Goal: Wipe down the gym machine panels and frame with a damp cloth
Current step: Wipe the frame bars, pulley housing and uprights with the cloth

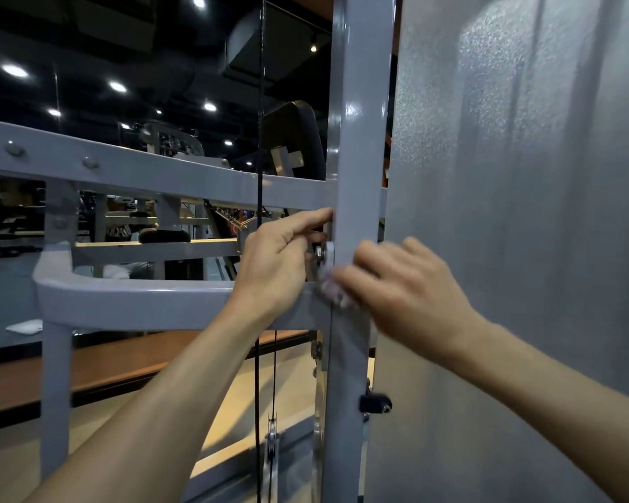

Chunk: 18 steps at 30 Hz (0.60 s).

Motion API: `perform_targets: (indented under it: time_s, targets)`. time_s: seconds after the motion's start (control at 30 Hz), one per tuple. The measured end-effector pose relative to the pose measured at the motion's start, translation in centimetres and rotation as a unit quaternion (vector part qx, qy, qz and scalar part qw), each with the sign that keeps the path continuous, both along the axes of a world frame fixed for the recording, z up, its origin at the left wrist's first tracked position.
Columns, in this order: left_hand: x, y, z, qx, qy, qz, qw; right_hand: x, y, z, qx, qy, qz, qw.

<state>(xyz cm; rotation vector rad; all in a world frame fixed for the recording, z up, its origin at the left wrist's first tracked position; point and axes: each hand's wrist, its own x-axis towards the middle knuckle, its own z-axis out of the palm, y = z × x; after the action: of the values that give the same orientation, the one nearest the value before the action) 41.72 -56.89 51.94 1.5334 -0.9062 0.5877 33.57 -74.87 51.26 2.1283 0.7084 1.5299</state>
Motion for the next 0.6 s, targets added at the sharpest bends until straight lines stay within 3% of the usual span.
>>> perform_targets:
  time_s: [0.1,0.23,0.33,0.47,0.6]
  targets:
    - [0.3,0.1,0.1,-0.004,0.003,0.002,1.000,0.0,-0.4,1.6,0.093,-0.003,0.010,0.996]
    - [-0.2,0.0,0.1,-0.006,-0.003,0.002,1.000,-0.1,0.4,-2.5,0.031,0.039,0.018,0.999]
    - [-0.7,-0.1,0.0,-0.017,-0.016,0.005,1.000,-0.2,-0.3,-3.0,0.036,0.097,0.023,0.994]
    - [-0.5,0.3,0.7,-0.021,0.009,-0.008,1.000,-1.5,0.5,-0.5,0.065,0.170,0.004,0.983]
    - [-0.5,2.5,1.5,-0.094,0.021,0.029,0.995,-2.7,2.7,4.5,0.160,0.164,0.033,0.973]
